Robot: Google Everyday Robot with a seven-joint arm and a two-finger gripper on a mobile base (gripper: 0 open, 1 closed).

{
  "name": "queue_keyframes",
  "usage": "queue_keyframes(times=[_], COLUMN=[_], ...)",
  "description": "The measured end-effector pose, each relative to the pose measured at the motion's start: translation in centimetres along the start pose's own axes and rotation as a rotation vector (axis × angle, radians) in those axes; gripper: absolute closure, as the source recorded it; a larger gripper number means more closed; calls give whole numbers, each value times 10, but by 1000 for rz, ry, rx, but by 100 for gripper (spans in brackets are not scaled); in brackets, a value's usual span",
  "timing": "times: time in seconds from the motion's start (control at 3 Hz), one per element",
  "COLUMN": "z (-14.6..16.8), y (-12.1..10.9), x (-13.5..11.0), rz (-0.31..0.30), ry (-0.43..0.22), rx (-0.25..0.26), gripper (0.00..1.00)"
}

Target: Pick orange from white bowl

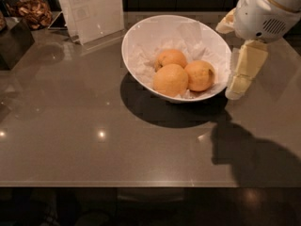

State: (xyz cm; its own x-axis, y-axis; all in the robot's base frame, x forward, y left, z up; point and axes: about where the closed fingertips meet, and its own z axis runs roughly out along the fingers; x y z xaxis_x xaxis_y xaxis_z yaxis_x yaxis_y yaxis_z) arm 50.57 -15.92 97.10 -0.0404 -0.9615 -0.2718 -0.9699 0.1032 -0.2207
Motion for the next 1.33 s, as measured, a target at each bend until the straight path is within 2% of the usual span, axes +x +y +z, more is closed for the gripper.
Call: queue_keyframes(times=[0.33, 0.67, 1.0, 1.33], z=[9, 25, 46, 48], y=[-15, -41, -64, -68], x=[-1, -6, -4, -5], rz=[2, -15, 14, 14], ry=[-41, -78, -97, -103], rx=[-11, -40, -74, -61], gripper=[0, 0, 0, 19])
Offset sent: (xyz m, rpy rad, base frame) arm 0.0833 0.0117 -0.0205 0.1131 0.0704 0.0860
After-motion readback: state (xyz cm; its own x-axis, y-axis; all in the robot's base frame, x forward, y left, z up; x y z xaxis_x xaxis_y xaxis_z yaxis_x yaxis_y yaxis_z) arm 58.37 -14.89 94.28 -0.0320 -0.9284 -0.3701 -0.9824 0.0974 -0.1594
